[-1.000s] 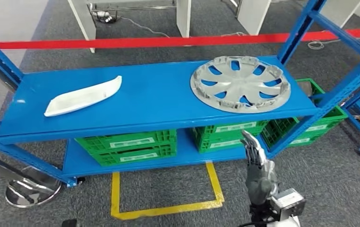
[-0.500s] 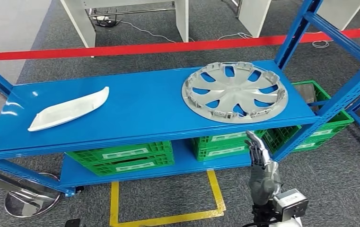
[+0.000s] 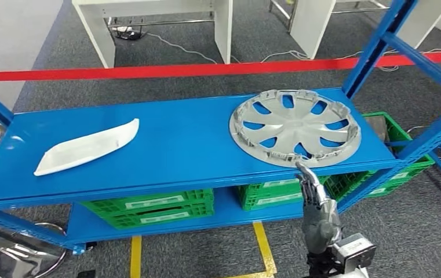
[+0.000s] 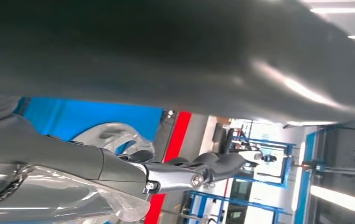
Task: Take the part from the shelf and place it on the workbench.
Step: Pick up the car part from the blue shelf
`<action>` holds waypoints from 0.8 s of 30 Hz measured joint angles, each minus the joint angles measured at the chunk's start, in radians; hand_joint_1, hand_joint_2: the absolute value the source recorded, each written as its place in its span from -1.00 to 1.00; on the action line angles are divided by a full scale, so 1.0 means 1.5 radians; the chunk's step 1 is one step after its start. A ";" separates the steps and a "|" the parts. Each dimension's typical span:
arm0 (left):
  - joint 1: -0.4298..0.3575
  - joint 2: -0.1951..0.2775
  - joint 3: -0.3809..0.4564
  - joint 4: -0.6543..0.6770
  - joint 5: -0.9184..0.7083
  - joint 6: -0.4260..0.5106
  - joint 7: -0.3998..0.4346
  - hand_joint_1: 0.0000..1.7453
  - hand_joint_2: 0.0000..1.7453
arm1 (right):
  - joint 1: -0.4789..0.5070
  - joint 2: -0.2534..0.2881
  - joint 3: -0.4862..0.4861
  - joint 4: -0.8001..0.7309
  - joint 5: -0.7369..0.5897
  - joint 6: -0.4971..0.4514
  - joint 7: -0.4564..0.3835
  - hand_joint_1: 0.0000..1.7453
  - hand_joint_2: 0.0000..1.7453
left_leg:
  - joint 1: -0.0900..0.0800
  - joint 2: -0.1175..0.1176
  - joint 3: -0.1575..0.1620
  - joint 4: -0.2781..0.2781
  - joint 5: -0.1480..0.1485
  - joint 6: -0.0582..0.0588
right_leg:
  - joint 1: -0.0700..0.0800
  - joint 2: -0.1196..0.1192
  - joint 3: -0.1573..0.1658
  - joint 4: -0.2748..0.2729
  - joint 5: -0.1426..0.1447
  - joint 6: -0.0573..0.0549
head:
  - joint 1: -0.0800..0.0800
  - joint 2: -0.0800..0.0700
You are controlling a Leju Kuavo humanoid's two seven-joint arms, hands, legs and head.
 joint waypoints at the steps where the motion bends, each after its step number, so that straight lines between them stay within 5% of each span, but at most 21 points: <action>1: -0.001 0.000 0.000 0.000 0.000 0.000 0.002 -1.00 -1.00 | -0.002 0.000 0.001 0.000 0.000 0.002 0.000 -1.00 -1.00 | 0.000 0.000 0.002 0.000 -0.003 0.001 | 0.000 0.000 -0.022 0.035 -0.017 0.002 | 0.002 0.000; 3: -0.002 0.000 0.000 0.000 -0.002 -0.001 0.005 -1.00 -1.00 | -0.006 0.000 0.002 0.001 0.002 0.007 0.001 -1.00 -1.00 | 0.000 0.000 0.005 0.001 -0.009 0.001 | -0.002 0.000 -0.073 0.099 -0.039 0.006 | 0.002 0.000; 5: 0.000 0.000 0.000 0.000 -0.005 -0.002 0.008 -1.00 -1.00 | -0.009 0.000 0.004 0.003 0.003 0.011 0.003 -1.00 -1.00 | 0.000 0.000 0.013 0.002 -0.016 -0.001 | -0.003 0.000 -0.092 0.090 -0.010 0.009 | 0.003 0.000; 7: 0.000 -0.001 0.000 0.000 -0.009 -0.002 0.009 -1.00 -1.00 | -0.016 0.000 0.007 0.004 0.006 0.016 0.006 -1.00 -1.00 | 0.001 -0.001 0.025 0.001 -0.025 -0.005 | -0.004 -0.001 -0.073 0.016 0.052 0.007 | 0.002 0.000; 8: 0.000 -0.001 0.000 0.000 -0.011 -0.003 0.009 -1.00 -1.00 | -0.021 0.000 0.009 0.005 0.008 0.019 0.008 -1.00 -1.00 | 0.001 -0.001 0.030 0.001 -0.028 -0.008 | -0.003 -0.001 -0.064 -0.018 0.065 0.004 | 0.002 0.000; 13: -0.003 -0.002 -0.001 0.000 -0.022 -0.006 0.007 -1.00 -1.00 | -0.046 0.000 0.020 0.011 0.026 0.031 0.019 -1.00 -1.00 | 0.000 0.000 0.036 0.008 -0.040 -0.026 | -0.003 -0.003 -0.044 -0.051 0.077 -0.021 | 0.000 0.000; 16: -0.009 -0.004 -0.006 0.000 -0.033 -0.012 0.007 -1.00 -1.00 | -0.083 0.000 0.035 0.023 0.053 0.038 0.035 -1.00 -1.00 | 0.004 0.001 -0.005 0.086 -0.075 -0.038 | -0.007 -0.003 -0.035 -0.056 0.077 -0.027 | -0.003 0.000; 18: -0.012 -0.006 -0.012 0.000 -0.042 -0.015 0.010 -1.00 -1.00 | -0.112 -0.002 0.047 0.038 0.073 0.041 0.047 -1.00 0.00 | 0.008 0.001 -0.056 0.168 -0.102 -0.043 | -0.007 -0.003 -0.033 -0.057 0.075 -0.030 | -0.004 0.000; 20: -0.013 -0.007 -0.018 0.000 -0.049 -0.017 0.015 -1.00 -1.00 | -0.136 -0.003 0.060 0.056 0.090 0.039 0.057 -1.00 1.00 | 0.009 0.002 -0.077 0.179 -0.086 -0.044 | -0.007 -0.003 -0.029 -0.057 0.072 -0.030 | -0.004 0.000; 22: -0.014 -0.009 -0.023 0.000 -0.054 -0.019 0.018 -1.00 -1.00 | -0.159 -0.004 0.073 0.073 0.117 0.026 0.070 -1.00 1.00 | 0.010 0.002 -0.055 0.104 -0.027 -0.042 | -0.007 -0.002 -0.023 -0.057 0.068 -0.028 | -0.004 0.000; 24: -0.018 -0.010 -0.030 0.000 -0.061 -0.020 0.021 -1.00 -1.00 | -0.188 -0.006 0.089 0.099 0.159 -0.001 0.089 -1.00 1.00 | 0.008 0.004 -0.032 0.032 0.004 -0.037 | -0.005 -0.002 -0.021 -0.056 0.065 -0.023 | -0.005 0.000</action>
